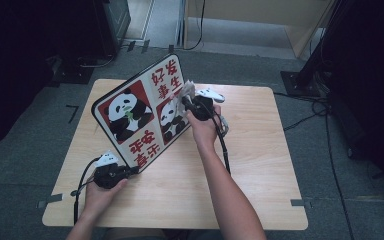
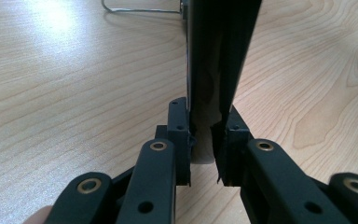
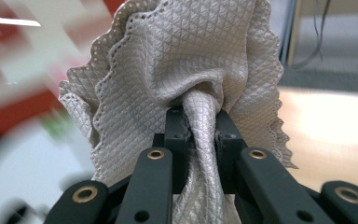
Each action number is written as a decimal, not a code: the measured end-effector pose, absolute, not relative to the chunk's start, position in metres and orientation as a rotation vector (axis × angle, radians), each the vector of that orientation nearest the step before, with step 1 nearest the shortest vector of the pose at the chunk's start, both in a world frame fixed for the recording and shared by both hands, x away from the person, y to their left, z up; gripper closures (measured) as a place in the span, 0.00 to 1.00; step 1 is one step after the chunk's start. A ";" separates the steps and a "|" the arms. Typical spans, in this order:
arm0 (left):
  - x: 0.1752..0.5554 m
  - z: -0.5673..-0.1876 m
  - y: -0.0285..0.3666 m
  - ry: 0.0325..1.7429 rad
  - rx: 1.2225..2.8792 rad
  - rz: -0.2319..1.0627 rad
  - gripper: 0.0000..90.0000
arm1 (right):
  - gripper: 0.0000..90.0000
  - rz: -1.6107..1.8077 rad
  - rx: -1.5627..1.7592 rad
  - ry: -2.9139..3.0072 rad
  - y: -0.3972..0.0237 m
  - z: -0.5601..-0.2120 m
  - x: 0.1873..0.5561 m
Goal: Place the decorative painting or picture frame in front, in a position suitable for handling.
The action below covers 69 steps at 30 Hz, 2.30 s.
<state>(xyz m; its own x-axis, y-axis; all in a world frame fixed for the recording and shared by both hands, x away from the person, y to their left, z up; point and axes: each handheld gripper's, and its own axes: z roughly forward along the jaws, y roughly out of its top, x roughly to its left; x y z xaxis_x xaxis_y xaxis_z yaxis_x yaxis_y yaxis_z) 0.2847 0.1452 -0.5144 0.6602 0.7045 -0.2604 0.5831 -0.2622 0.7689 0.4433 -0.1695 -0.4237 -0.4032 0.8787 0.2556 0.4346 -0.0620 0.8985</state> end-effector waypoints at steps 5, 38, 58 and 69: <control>0.285 -0.514 0.145 1.003 1.958 0.166 0.88 | 0.89 1.474 1.301 1.809 -0.158 -0.395 0.445; 0.284 -0.515 0.145 0.989 1.959 0.165 0.88 | 0.89 1.557 1.318 1.729 -0.135 -0.339 0.451; 0.284 -0.515 0.145 0.986 1.956 0.159 0.88 | 0.88 1.509 1.313 1.721 -0.141 -0.352 0.458; 0.284 -0.515 0.145 0.982 1.961 0.165 0.88 | 0.87 1.446 1.515 1.785 -0.162 -0.441 0.439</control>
<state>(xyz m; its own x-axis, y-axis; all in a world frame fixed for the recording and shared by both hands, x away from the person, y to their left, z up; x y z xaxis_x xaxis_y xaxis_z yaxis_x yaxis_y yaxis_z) 0.2837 0.1446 -0.5148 0.6743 0.6931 -0.2549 0.5719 -0.2716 0.7741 0.4386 -0.1616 -0.4410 -0.3416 0.8870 0.3107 0.4879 -0.1152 0.8653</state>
